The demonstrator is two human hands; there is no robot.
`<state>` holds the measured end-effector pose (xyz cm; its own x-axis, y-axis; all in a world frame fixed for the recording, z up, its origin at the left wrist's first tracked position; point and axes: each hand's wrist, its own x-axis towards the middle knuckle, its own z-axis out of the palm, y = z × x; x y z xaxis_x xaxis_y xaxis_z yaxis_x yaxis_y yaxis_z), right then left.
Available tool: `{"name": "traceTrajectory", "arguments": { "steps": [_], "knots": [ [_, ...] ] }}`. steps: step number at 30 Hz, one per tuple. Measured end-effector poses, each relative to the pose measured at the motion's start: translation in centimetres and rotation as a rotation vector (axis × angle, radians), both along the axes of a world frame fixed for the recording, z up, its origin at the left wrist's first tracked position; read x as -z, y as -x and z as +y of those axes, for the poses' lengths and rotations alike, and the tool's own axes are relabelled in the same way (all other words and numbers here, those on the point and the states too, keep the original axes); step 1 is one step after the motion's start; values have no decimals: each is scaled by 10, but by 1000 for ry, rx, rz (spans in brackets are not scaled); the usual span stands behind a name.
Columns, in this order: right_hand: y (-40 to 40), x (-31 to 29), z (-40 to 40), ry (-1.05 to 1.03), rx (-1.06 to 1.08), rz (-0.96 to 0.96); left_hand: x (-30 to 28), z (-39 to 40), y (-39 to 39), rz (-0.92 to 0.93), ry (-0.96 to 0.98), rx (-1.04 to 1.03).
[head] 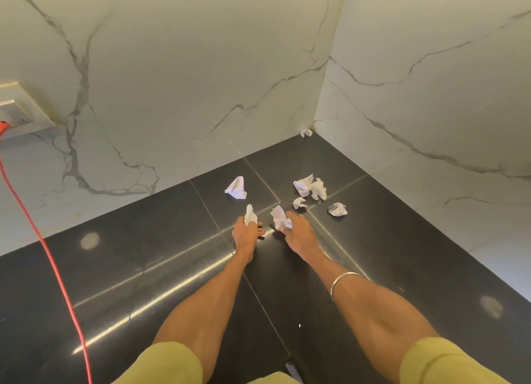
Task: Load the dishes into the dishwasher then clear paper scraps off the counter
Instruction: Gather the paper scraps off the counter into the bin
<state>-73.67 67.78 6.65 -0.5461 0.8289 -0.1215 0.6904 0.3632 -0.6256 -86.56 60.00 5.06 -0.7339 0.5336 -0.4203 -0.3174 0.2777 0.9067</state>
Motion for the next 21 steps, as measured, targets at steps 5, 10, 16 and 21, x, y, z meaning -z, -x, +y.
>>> {"name": "traceTrajectory", "arguments": {
  "steps": [5, 10, 16, 21],
  "knots": [
    [13, -22, -19, 2, -145, -15, -17, 2, -5, -391, -182, 25],
    [25, -4, -23, -19, -241, -202, -20, -2, -12, -658, -277, -59],
    [38, -26, -43, -136, -290, -393, -16, -1, -12, -491, -106, 0],
    [33, -30, -40, -93, -98, -96, -16, -2, -10, -639, -137, -73]
  ]
}}
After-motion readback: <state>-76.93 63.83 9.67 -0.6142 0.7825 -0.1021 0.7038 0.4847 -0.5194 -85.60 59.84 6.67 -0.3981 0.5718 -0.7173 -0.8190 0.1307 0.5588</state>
